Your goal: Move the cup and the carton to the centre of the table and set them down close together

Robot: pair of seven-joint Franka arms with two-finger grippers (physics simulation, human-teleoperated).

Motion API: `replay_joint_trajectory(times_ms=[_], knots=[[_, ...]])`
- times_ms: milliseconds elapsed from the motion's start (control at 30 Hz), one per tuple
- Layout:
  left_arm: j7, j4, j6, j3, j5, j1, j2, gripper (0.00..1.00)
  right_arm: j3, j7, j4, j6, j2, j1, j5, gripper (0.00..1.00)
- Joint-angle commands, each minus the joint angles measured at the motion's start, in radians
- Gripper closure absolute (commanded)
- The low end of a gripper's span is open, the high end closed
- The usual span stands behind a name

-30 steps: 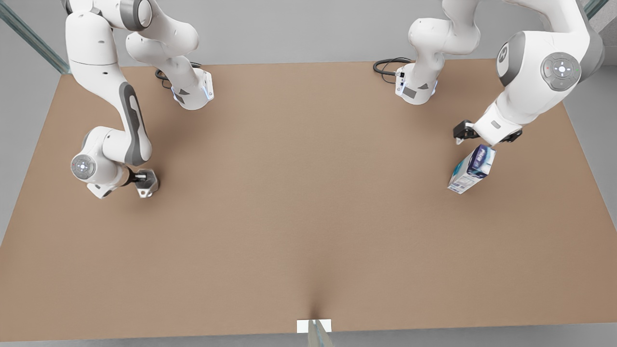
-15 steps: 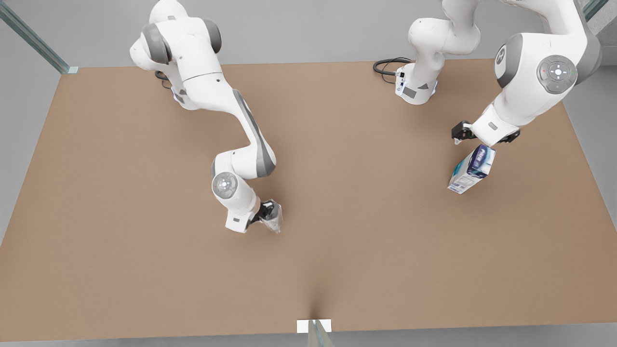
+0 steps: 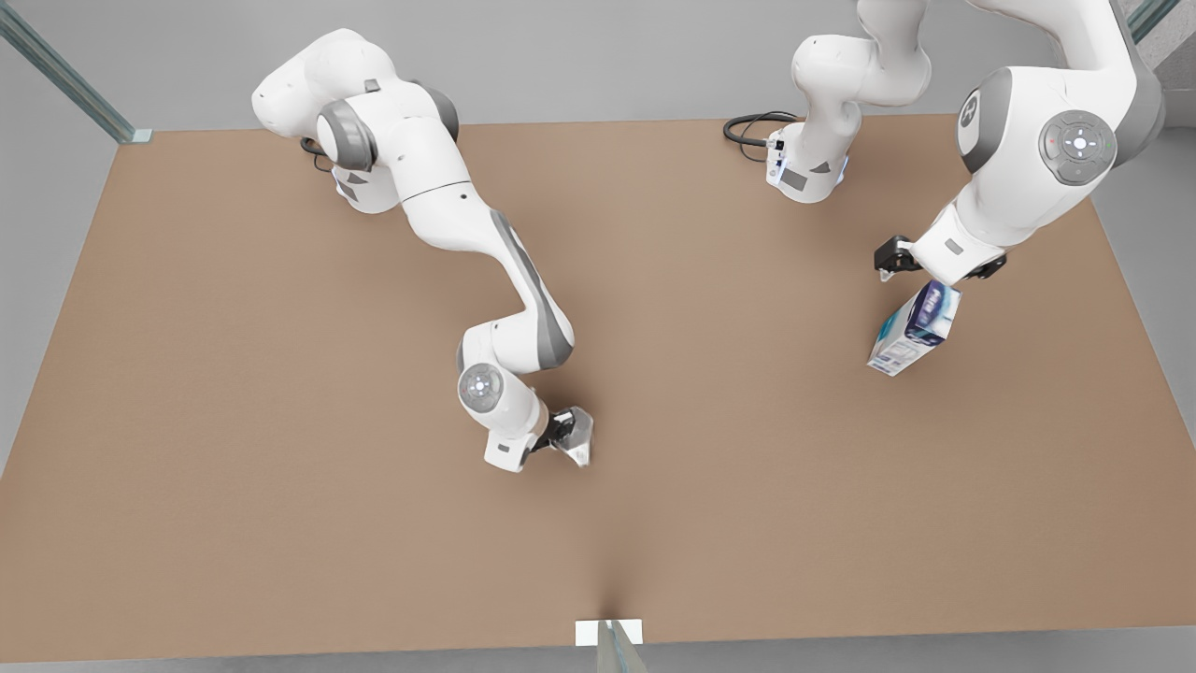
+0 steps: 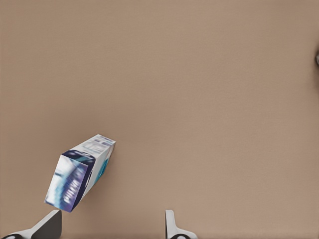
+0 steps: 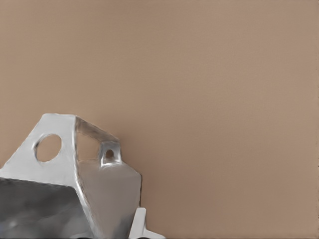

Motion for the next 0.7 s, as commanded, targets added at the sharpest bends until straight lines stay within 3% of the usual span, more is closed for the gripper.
replay_joint_trajectory(times_ms=[0, 33, 67, 100, 300, 533, 667], knots=[[0.0, 0.0, 0.0, -0.001, 0.0, 0.001, 0.0, 0.0, 0.0, -0.042, -0.001, -0.006, 0.0, 0.0, 0.069, 0.79], [0.0, 0.0, 0.0, -0.001, 0.0, 0.001, 0.0, 0.0, 0.0, -0.045, -0.001, -0.006, 0.0, -0.002, 0.069, 0.77], [0.0, 0.0, 0.0, -0.001, 0.0, 0.0, 0.0, 0.0, 0.0, -0.051, -0.006, -0.004, 0.0, -0.003, 0.071, 0.08], [0.0, 0.0, 0.0, -0.001, 0.0, 0.0, 0.0, 0.0, 0.0, -0.061, -0.007, -0.004, 0.0, -0.003, 0.071, 0.0], [-0.008, -0.023, 0.011, 0.043, -0.003, 0.006, 0.015, 0.0, 0.002, -0.062, -0.015, -0.052, -0.012, 0.0, 0.064, 0.0], [0.176, -0.287, 0.334, 0.194, -0.046, 0.006, 0.044, 0.0, 0.0, -0.059, -0.004, -0.076, -0.019, 0.0, 0.072, 0.0], [0.417, -0.354, 0.408, 0.198, -0.04, 0.006, 0.048, 0.0, 0.0, -0.059, -0.001, -0.076, -0.019, -0.002, 0.072, 0.0]])
